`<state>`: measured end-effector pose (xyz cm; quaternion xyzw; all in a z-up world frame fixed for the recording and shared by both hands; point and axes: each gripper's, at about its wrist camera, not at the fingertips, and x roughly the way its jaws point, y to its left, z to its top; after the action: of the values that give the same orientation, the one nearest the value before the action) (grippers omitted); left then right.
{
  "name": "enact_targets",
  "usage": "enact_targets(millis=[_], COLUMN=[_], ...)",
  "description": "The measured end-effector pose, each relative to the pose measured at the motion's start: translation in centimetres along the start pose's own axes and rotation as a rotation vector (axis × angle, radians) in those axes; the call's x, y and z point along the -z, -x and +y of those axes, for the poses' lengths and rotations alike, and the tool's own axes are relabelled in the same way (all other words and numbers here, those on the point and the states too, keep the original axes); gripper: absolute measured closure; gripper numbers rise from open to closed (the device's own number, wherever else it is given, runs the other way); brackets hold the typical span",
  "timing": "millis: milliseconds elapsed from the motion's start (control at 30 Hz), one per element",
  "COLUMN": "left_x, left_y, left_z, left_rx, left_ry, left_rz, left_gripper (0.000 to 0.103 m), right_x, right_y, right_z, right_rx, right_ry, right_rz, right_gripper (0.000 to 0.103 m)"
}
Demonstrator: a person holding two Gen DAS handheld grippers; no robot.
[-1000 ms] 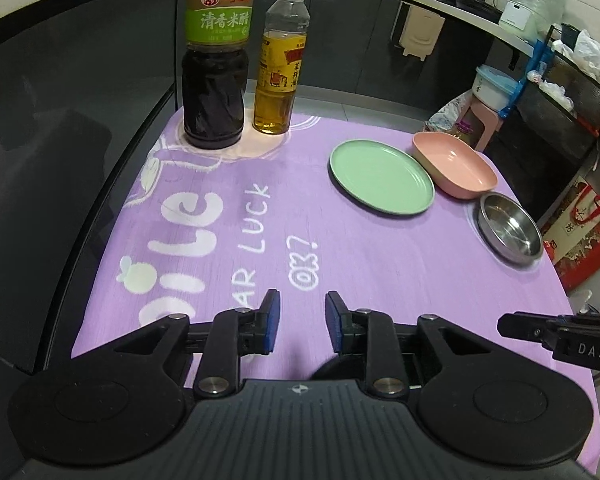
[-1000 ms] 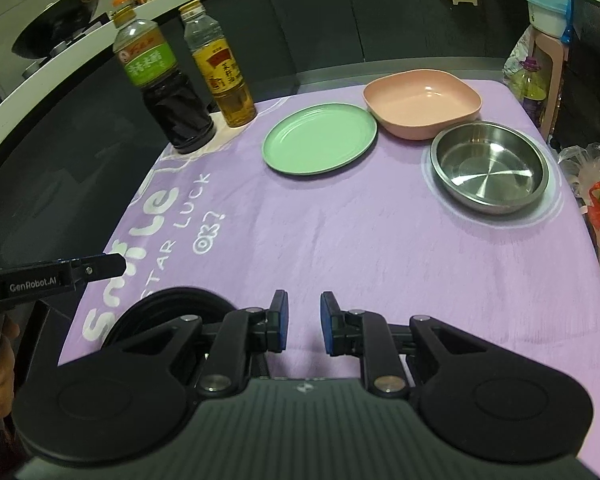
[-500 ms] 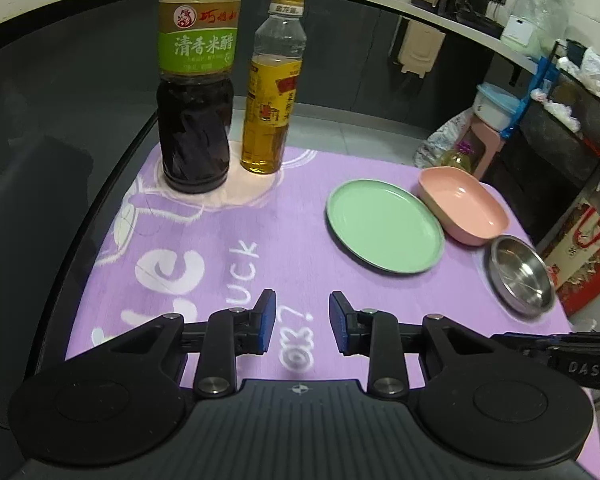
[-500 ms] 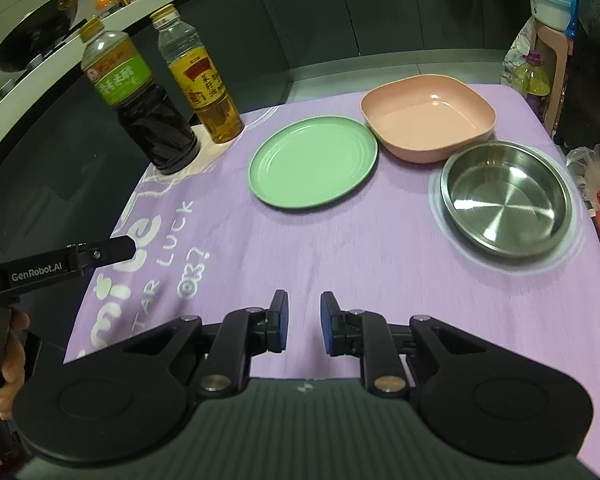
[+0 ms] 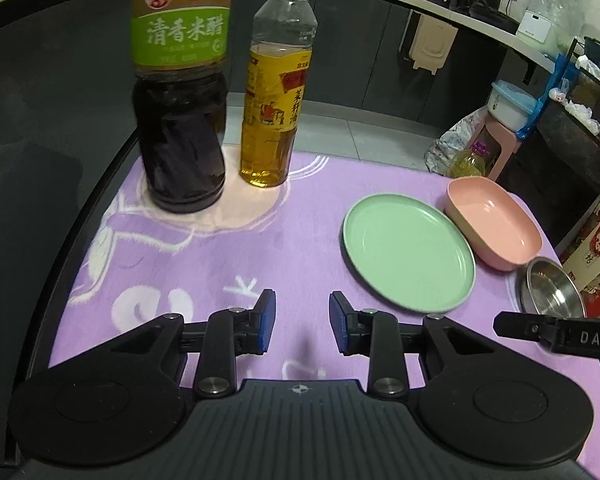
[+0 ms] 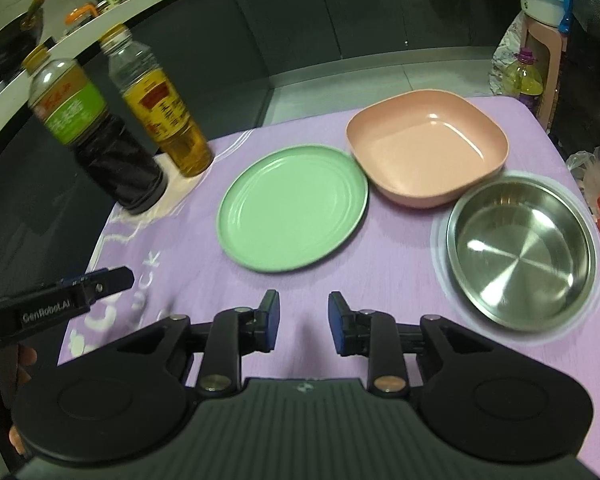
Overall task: Organize plates and bowls
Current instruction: 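Open both tools and move them to the green plate rim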
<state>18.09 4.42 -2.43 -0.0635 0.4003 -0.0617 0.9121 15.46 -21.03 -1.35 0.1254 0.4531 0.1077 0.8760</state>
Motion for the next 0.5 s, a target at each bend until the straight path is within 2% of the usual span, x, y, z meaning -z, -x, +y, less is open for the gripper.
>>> enact_targets(millis=[367, 500], left_x=[-1.9, -2.1], left_y=[-4.9, -6.1], left_z=[-0.2, -0.5], left_rx=[0.081, 0.125], left_ry=[0.071, 0.102], left_rz=[-0.006, -0.005], left_gripper=[0.076, 0.076], right_x=[-1.6, -1.6], right_y=[-3.1, -3.8], right_z=[-1.5, -1.9], right_rx=[0.082, 0.076], right_ry=[-0.085, -0.098], right_rz=[-0.068, -0.069], right_gripper=[0.074, 0.074])
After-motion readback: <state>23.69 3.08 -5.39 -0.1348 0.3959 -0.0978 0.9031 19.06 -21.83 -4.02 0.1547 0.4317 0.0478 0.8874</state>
